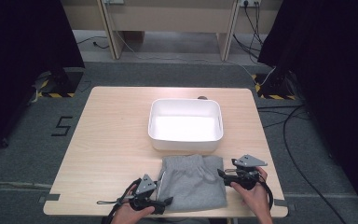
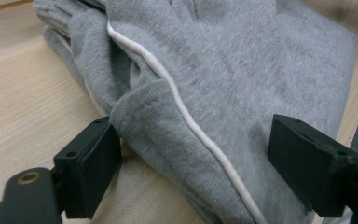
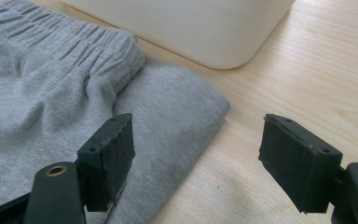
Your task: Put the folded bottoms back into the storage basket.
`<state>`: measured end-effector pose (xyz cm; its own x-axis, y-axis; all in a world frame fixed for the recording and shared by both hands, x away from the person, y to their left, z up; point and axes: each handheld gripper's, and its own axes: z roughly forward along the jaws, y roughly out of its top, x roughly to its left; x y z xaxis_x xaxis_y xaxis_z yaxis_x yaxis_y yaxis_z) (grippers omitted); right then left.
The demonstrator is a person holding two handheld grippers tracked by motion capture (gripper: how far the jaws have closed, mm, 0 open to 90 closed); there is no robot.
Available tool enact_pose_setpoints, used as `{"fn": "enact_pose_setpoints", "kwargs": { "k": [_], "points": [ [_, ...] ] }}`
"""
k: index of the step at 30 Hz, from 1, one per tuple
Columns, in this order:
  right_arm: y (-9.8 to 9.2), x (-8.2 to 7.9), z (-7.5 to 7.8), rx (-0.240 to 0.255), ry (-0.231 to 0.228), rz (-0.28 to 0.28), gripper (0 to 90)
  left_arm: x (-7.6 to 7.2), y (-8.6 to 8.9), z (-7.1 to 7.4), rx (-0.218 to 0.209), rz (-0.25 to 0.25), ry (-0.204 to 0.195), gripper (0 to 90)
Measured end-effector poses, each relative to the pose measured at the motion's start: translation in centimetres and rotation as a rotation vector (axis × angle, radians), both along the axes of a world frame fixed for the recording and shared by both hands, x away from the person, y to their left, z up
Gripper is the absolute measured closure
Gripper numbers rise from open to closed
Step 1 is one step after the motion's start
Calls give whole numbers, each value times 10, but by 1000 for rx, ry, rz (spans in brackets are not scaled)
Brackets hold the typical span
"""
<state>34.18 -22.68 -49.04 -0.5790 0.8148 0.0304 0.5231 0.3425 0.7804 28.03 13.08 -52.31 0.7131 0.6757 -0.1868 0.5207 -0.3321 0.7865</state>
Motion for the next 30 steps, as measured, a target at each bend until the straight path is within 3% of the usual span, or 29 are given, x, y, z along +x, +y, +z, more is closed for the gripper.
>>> {"fn": "enact_pose_setpoints", "kwargs": {
  "k": [3, 6, 11, 15, 20, 30],
  "points": [
    [-1, 1, 0, 1, 2, 5, 267, 0, 0, 0, -3, -3, -3, 216],
    [-2, 2, 0, 10, 4, 14, 264, 1, 3, -1, -47, -20, 10, 327],
    [-2, 5, 1, 22, 12, 18, 249, 1, 6, -2, -82, -18, 31, 502],
    [1, 6, 0, 18, 22, 43, 228, 3, 8, -3, -107, -29, 57, 587],
    [9, 10, -1, 17, 48, 86, 153, 5, 14, -1, -89, -32, 49, 650],
    [29, 16, -7, 5, 89, 125, 159, 8, 18, -2, -100, -44, 65, 649]
  ]
}}
